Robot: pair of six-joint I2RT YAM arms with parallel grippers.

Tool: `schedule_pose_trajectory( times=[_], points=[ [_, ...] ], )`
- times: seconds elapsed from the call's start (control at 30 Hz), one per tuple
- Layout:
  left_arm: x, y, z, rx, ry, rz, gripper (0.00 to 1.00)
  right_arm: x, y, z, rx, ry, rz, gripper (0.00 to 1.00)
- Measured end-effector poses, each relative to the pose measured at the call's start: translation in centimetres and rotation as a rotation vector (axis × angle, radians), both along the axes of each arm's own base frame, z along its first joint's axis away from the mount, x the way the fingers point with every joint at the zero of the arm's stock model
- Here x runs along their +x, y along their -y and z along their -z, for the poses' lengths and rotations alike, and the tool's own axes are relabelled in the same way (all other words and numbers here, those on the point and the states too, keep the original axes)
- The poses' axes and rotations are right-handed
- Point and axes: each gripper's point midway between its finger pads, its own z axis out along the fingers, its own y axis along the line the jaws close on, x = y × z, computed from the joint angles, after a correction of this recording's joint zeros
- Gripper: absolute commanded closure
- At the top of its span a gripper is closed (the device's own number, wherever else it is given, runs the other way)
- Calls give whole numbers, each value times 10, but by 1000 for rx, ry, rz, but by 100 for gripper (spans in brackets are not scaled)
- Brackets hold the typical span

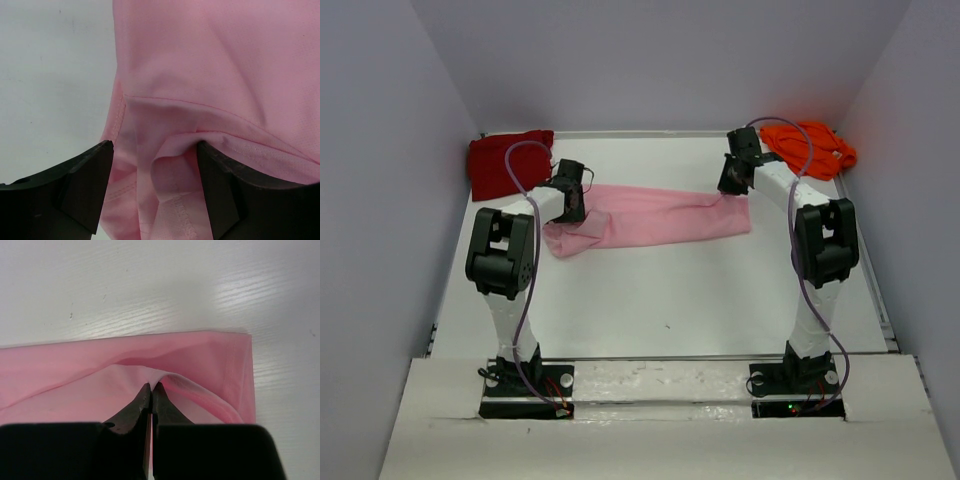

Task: Fold and stack the t-shirts
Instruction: Fold the tshirt

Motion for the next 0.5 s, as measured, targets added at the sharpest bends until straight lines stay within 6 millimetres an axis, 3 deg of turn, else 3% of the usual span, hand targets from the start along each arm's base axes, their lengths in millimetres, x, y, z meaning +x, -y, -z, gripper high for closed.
schedule_pose_trajectory(
  times=[0.07, 0.17, 0.23, 0.3, 0.5],
  points=[
    [0, 1, 1, -7, -4, 3, 27, 0, 0, -1, 1, 3, 0, 100],
    [2, 2, 2, -19, 0, 9, 59, 0, 0, -2, 3, 4, -2, 100],
    [2, 3, 2, -23, -2, 19, 86, 0, -1, -2, 6, 3, -4, 100],
    [2, 5, 2, -28, -2, 27, 100, 0, -2, -2, 8, 2, -6, 100],
    [2, 6, 2, -32, -3, 34, 100, 0, -2, -2, 10, 2, -7, 100]
  ],
)
